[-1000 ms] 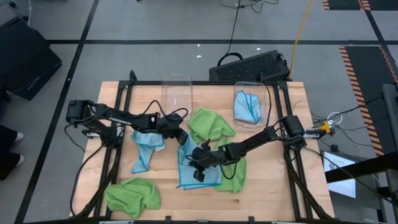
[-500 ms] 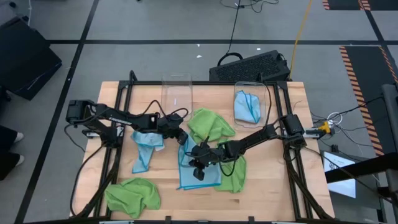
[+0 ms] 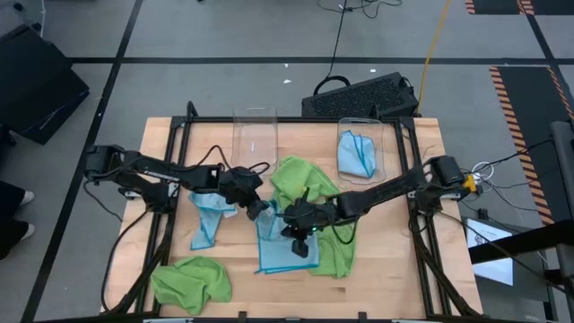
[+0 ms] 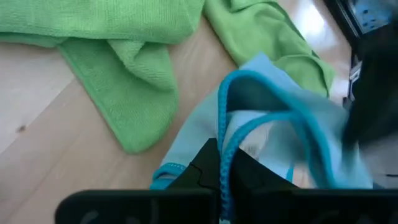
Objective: Fold microfiber towels
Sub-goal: Fold the right blue microfiber towel
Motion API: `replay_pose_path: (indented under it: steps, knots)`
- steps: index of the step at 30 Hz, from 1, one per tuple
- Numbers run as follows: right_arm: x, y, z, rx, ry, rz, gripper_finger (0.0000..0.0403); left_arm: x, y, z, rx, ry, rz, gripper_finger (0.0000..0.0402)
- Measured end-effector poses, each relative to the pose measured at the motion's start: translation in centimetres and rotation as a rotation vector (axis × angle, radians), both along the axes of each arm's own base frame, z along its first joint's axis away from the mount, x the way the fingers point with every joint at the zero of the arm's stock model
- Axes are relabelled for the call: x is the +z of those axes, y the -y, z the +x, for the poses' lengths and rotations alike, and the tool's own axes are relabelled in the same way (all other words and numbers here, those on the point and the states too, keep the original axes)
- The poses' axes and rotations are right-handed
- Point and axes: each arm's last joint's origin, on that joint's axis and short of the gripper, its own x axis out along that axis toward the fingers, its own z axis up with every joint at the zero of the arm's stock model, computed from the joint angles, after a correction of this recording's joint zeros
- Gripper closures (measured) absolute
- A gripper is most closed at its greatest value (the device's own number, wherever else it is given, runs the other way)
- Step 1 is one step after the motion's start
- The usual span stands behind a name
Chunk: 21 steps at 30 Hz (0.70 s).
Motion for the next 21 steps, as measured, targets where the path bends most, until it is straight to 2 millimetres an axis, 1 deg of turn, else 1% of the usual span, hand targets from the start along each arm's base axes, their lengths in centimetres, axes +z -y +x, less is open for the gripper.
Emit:
replay_pose_path:
  steps: [3, 6, 12, 14, 17, 21]
  knots:
    - [1.4, 0.9, -1.3, 0.026, -0.025, -0.029, 0.0402, 0.7, 0.5, -0.4, -0.008, 0.011, 0.012, 0.0398]
    - [2.0, 2.0, -3.0, 0.018, -0.027, -0.039, 0.0402, 1.1, 0.9, -0.6, -0.006, 0.027, 0.020, 0.0397]
    - [2.2, 4.3, -7.3, -0.038, -0.029, 0.012, 0.0402, 1.6, 1.7, -0.8, -0.024, 0.050, 0.010, 0.0398]
    - [2.2, 4.9, -8.7, -0.039, -0.013, 0.051, 0.0403, 1.8, 2.1, -0.7, -0.037, 0.070, 0.007, 0.0396]
    - [2.1, 5.5, -10.2, -0.035, 0.033, 0.140, 0.0403, 2.1, 2.7, -0.5, -0.059, 0.114, 0.004, 0.0398]
    - [1.7, 5.6, -11.0, -0.014, 0.113, 0.254, 0.0403, 2.7, 3.6, -0.2, -0.081, 0.187, 0.005, 0.0397]
